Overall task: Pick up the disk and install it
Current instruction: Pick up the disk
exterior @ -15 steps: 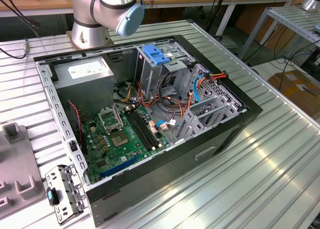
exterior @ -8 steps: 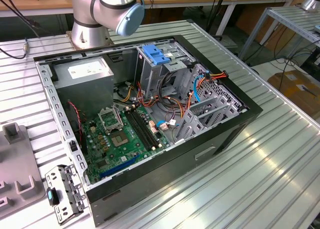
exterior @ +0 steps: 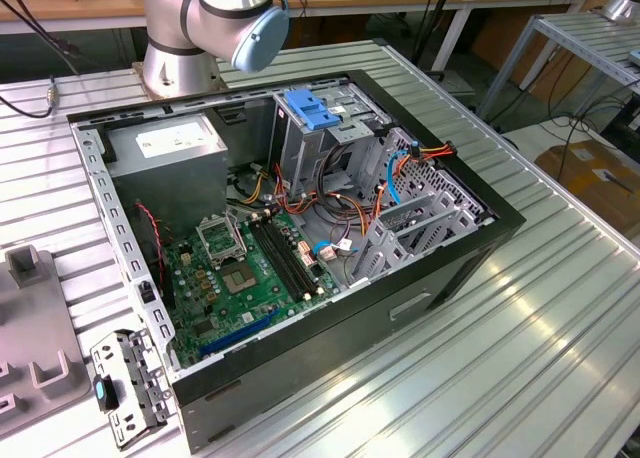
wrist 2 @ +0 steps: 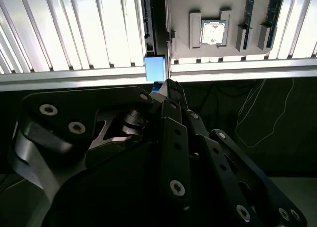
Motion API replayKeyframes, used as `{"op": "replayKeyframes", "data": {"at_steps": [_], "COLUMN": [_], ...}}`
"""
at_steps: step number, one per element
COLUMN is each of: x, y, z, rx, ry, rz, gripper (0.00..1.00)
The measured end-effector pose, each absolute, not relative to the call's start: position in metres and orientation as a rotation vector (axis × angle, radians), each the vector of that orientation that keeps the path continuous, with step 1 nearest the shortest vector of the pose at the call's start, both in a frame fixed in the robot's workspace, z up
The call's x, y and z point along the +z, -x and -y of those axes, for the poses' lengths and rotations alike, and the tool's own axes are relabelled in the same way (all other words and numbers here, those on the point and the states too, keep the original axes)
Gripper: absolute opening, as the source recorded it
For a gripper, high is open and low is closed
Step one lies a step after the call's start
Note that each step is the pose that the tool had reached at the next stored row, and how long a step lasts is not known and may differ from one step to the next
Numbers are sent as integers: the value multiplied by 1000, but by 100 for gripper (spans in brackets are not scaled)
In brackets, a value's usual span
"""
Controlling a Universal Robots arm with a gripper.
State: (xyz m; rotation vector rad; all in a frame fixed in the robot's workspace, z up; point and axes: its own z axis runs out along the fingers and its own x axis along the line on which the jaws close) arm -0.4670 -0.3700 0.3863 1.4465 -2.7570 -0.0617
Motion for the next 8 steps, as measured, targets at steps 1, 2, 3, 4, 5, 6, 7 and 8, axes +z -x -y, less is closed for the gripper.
{"op": "replayKeyframes", "data": {"at_steps": [1, 2, 3, 4, 5, 6, 7, 8], "x": [386, 386, 386, 386, 386, 386, 386, 386], "y": [467, 467, 467, 467, 467, 467, 467, 467], "z": [370, 370, 370, 370, 370, 370, 370, 370], "rx": [-62, -62, -62, -62, -62, -62, -62, -62], "ry": [-1447, -1447, -1448, -1449, -1449, -1450, -1450, -1451], "rz": [2757, 2757, 2756, 2756, 2756, 2755, 2755, 2755], "gripper": [11, 11, 11, 11, 11, 11, 11, 11]}}
